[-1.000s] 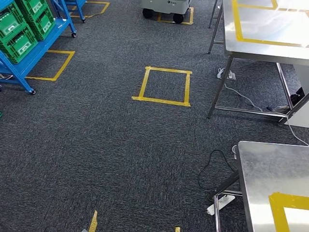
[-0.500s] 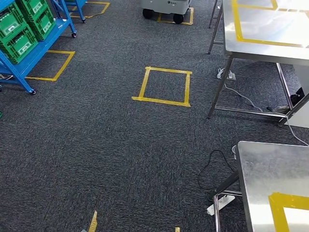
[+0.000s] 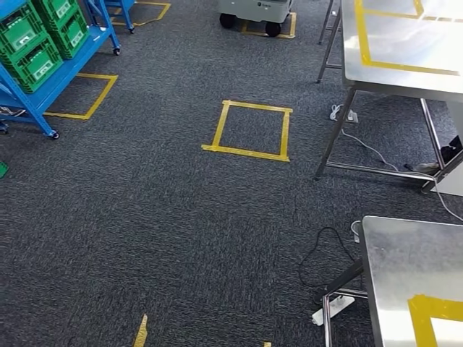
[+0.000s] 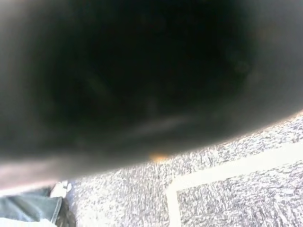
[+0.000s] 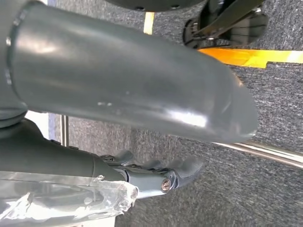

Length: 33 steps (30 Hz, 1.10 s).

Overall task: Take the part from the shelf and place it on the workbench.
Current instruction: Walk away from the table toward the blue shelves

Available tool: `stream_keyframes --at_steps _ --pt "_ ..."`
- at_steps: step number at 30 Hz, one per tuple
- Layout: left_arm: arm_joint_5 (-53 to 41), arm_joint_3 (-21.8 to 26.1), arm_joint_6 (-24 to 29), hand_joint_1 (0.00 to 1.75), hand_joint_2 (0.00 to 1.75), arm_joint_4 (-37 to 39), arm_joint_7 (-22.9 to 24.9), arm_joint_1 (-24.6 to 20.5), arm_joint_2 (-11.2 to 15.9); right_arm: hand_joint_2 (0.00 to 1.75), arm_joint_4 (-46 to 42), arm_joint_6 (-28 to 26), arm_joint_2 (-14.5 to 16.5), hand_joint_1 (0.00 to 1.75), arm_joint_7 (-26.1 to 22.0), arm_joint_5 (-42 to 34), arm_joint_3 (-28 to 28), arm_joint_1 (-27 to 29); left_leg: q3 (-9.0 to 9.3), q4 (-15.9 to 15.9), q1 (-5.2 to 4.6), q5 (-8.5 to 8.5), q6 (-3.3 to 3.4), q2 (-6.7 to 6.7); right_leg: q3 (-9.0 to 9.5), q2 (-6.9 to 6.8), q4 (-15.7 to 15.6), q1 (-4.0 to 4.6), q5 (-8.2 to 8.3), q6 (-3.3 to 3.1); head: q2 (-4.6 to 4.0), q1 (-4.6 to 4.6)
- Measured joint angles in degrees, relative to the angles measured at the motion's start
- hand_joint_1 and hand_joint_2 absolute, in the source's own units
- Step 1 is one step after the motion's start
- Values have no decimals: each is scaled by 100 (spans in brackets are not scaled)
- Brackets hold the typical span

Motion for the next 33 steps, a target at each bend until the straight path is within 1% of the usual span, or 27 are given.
stream_keyframes --at_steps 1,3,4,5,7,8,9,11,12,13,14,15,16,17,18,20,22,23,25,26,27,28,29,30,31,32,33 --pt "-1 1 -1 0 0 0 11 3 -7 0 0 0 0 0 0 13 -2 3 21 4 2 -11 -18 -60 121 45 -351 -4 270 -12 0 -1" --pt "-1 1 -1 0 0 0 31 0 -20 0 2 2 -1 0 -1 34 -6 3 33 26 2 -31 -73 -178 386 279 -1021 -23 618 -29 0 -4" --pt "-1 2 -1 0 0 0 38 -3 -23 0 3 4 -2 0 -2 45 -7 4 22 36 5 -30 -110 -232 465 365 -1193 -26 676 -35 0 -5" --pt "-1 3 -1 0 0 1 40 -2 -24 0 5 8 -2 0 -1 56 -8 8 4 40 12 -21 -150 -288 494 403 -1242 -22 669 -44 0 -9" --pt "-1 11 0 0 0 1 40 11 -16 0 5 14 -1 0 -3 77 -11 13 -20 36 35 -4 -224 -378 533 282 -1282 -13 705 -95 0 -6" --pt "-1 15 -1 0 0 2 41 21 -14 0 5 16 0 0 -4 84 -15 13 -40 71 36 -35 -256 -338 551 219 -1312 -19 723 -129 0 -10" --pt "-1 19 -1 0 0 2 41 22 -13 0 4 19 1 0 -8 88 -17 12 -102 195 37 -120 -288 -240 572 147 -1345 -30 738 -159 0 -28" --pt "-1 20 -1 0 0 2 41 11 -19 0 5 25 2 0 -10 92 -19 18 -393 773 45 -427 -352 28 604 -10 -1382 -34 739 -194 0 -66" --pt "-2 20 -1 0 0 2 41 4 -21 0 5 28 2 0 -10 92 -21 24 -593 1152 63 -580 -380 106 611 -96 -1383 -33 727 -201 0 -79" --pt "-2 20 -1 0 0 2 40 6 -22 0 5 29 1 0 -9 92 -24 27 -752 1442 81 -656 -401 145 618 -177 -1383 -31 713 -205 0 -78" --pt "-3 20 -1 0 0 2 40 15 -23 0 5 31 1 0 -9 93 -27 29 -828 1562 101 -626 -417 166 630 -253 -1383 -31 696 -205 0 -81" --pt "-3 20 -1 0 0 2 41 27 -22 0 5 31 1 0 -9 93 -30 28 -792 1460 118 -485 -427 185 650 -320 -1382 -32 676 -199 0 -80" --pt "-3 20 -1 0 0 2 41 37 -20 0 6 32 2 0 -10 94 -30 28 -658 1174 128 -275 -428 230 678 -382 -1383 -33 653 -188 0 -81" --pt "-3 20 -1 0 0 2 42 41 -19 0 6 32 2 0 -10 94 -31 27 -471 793 127 -78 -423 352 700 -444 -1383 -31 624 -163 0 -81" --pt "-3 20 0 0 0 2 42 34 -19 0 5 32 2 0 -11 95 -31 28 -298 447 104 43 -405 485 721 -503 -1378 -18 585 -130 0 -82" --pt "-3 20 1 0 0 2 42 11 -20 0 4 33 2 0 -10 98 -32 25 -124 94 53 79 -338 661 754 -631 -1383 8 518 -60 0 -72" --pt "-3 21 2 0 0 2 42 13 -19 0 4 38 2 0 -10 103 -31 1 -118 63 29 51 -257 572 828 -748 -1408 8 480 -9 0 -62" --pt "-3 21 2 0 0 2 41 25 -19 0 3 41 2 0 -11 104 -30 -15 -107 45 33 57 -222 510 849 -692 -1387 -4 443 17 0 -51" --pt "-3 22 1 0 0 2 41 26 -19 0 2 45 2 0 -12 104 -27 -31 -82 11 55 74 -148 384 724 -392 -1052 -27 247 53 -1 -26" --pt "-3 22 0 0 0 2 41 16 -17 0 2 47 2 0 -10 104 -27 -27 -77 8 56 71 -119 314 530 -210 -691 -34 89 58 -1 -10" --pt "-3 22 -4 0 0 2 42 3 -15 0 2 51 1 0 -7 103 -27 -17 -75 9 50 64 -96 235 295 -114 -276 -34 -60 55 -1 -3" --pt "-3 22 -11 0 0 2 42 -5 -13 0 2 57 1 0 -3 103 -29 -5 -69 11 39 56 -83 152 68 -75 83 -30 -153 49 0 0" --pt "-3 22 -20 0 0 2 42 -5 -14 0 2 63 0 0 -1 103 -31 5 -56 12 27 47 -73 64 -100 -57 280 -20 -135 35 0 2" --pt "-3 22 -30 0 0 2 42 0 -17 0 2 69 0 0 0 103 -32 12 -36 13 17 37 -68 -23 -161 -43 244 -8 8 14 0 5" --pt "-3 22 -39 0 0 2 42 5 -20 0 2 73 0 0 0 104 -32 15 -10 13 11 26 -67 -110 -115 -8 -8 3 252 -17 0 3" --pt "-3 22 -49 0 0 2 42 8 -23 0 2 74 0 0 0 106 -32 16 16 13 8 13 -71 -200 -1 78 -392 12 523 -51 0 5" --pt "-3 22 -57 0 0 2 42 5 -30 0 2 74 -2 0 0 110 -32 17 29 18 0 1 -84 -280 126 216 -749 11 715 -81 0 0"
